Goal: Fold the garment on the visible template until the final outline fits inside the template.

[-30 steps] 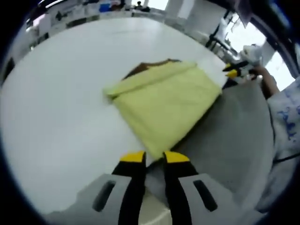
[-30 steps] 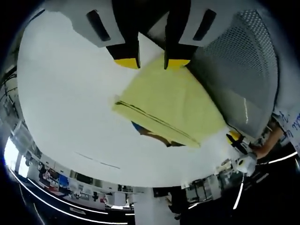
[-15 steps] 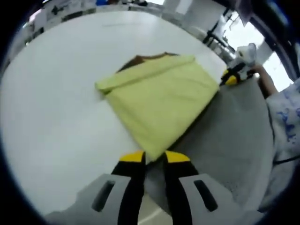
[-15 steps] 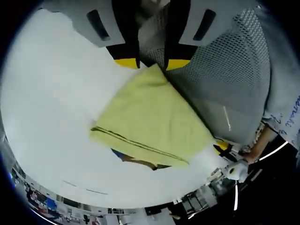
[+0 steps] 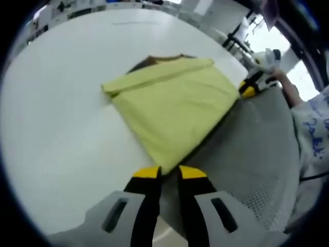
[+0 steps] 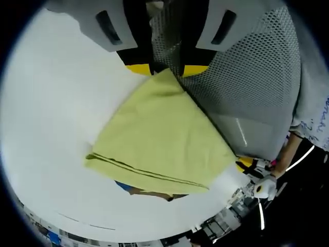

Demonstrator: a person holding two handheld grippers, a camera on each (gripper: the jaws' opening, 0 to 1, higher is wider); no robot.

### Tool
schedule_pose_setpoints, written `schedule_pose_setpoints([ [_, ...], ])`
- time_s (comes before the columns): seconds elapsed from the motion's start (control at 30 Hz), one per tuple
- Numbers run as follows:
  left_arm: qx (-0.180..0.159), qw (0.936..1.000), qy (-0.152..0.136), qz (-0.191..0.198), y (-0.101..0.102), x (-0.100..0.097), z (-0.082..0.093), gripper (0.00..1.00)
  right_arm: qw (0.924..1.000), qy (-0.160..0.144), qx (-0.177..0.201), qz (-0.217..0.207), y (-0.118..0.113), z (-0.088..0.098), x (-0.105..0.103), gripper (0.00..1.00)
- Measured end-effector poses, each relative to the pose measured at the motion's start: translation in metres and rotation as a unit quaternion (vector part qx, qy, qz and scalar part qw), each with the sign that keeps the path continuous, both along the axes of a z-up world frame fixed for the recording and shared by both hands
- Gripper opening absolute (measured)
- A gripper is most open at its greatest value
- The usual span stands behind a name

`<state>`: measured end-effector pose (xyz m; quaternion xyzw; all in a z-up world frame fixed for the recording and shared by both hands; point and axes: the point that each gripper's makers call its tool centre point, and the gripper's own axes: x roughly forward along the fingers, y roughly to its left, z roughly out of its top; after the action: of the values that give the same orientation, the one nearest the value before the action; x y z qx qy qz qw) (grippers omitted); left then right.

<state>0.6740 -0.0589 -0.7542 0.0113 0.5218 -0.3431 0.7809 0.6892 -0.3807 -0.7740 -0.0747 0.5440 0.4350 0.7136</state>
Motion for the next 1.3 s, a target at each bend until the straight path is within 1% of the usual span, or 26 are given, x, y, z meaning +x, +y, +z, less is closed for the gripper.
schedule_pose_setpoints([
  [0.13, 0.001, 1.0, 0.008, -0.002, -0.001, -0.002, -0.003, 0.1, 1.0, 0.009, 0.003, -0.001, 0.002, -0.005, -0.001, 0.17],
  [0.3, 0.002, 1.0, 0.009, -0.001, -0.002, -0.001, -0.004, 0.08, 0.9999, 0.013, 0.007, -0.007, 0.003, -0.007, -0.001, 0.13],
  [0.33, 0.002, 0.9999, 0.01, -0.001, -0.002, 0.0, -0.005, 0.07, 0.9999, 0.012, 0.006, -0.009, 0.003, -0.007, 0.0, 0.11],
  [0.37, 0.002, 0.9999, 0.011, 0.0, -0.003, 0.0, -0.005, 0.02, 0.9999, 0.012, 0.005, -0.01, 0.002, -0.008, 0.0, 0.1],
  [0.4, 0.002, 0.9999, 0.013, 0.001, -0.003, 0.0, -0.005, 0.0, 0.9998, 0.014, 0.005, -0.014, 0.002, -0.008, 0.001, 0.08],
  [0.47, 0.004, 0.9998, 0.02, 0.002, -0.003, 0.001, -0.008, 0.0, 0.9997, 0.015, 0.004, -0.018, 0.001, -0.009, 0.001, 0.07],
  [0.6, 0.008, 0.9998, 0.018, 0.011, -0.003, 0.003, -0.008, 0.0, 0.9997, 0.01, 0.004, -0.022, 0.001, -0.008, 0.002, 0.05],
  [0.73, 0.019, 0.9995, 0.018, 0.018, 0.002, 0.005, -0.01, 0.0, 0.9995, 0.011, 0.004, -0.028, 0.0, -0.008, 0.002, 0.04],
  [0.87, 0.027, 0.9992, 0.013, 0.026, 0.008, 0.005, -0.009, 0.0, 0.9996, 0.01, 0.002, -0.028, 0.001, -0.007, 0.002, 0.04],
  [0.93, 0.029, 0.999, 0.02, 0.027, 0.009, 0.003, -0.01, 0.0, 0.9995, 0.011, 0.002, -0.028, 0.001, -0.008, 0.002, 0.04],
  [0.97, 0.035, 0.9988, 0.023, 0.027, 0.012, 0.001, -0.011, 0.0, 0.9996, 0.011, 0.002, -0.028, 0.001, -0.008, 0.002, 0.04],
  [1.03, 0.047, 0.9982, 0.027, 0.028, 0.017, 0.0, -0.014, 0.04, 0.9996, 0.011, 0.002, -0.027, 0.001, -0.008, 0.002, 0.04],
  [1.1, 0.042, 0.9979, 0.038, 0.03, 0.017, -0.002, -0.017, 0.1, 0.9996, 0.011, 0.002, -0.027, 0.001, -0.008, 0.002, 0.04],
  [1.17, 0.036, 0.9982, 0.042, 0.024, 0.015, -0.004, -0.018, 0.15, 0.9995, 0.012, 0.004, -0.03, 0.001, -0.008, 0.002, 0.04],
  [1.23, 0.033, 0.9986, 0.035, 0.023, 0.014, -0.001, -0.018, 0.16, 0.9994, 0.013, 0.005, -0.033, 0.001, -0.008, 0.002, 0.04],
  [1.3, 0.031, 0.9983, 0.042, 0.025, 0.013, 0.0, -0.021, 0.18, 0.9994, 0.013, 0.005, -0.032, 0.001, -0.008, 0.002, 0.04],
])
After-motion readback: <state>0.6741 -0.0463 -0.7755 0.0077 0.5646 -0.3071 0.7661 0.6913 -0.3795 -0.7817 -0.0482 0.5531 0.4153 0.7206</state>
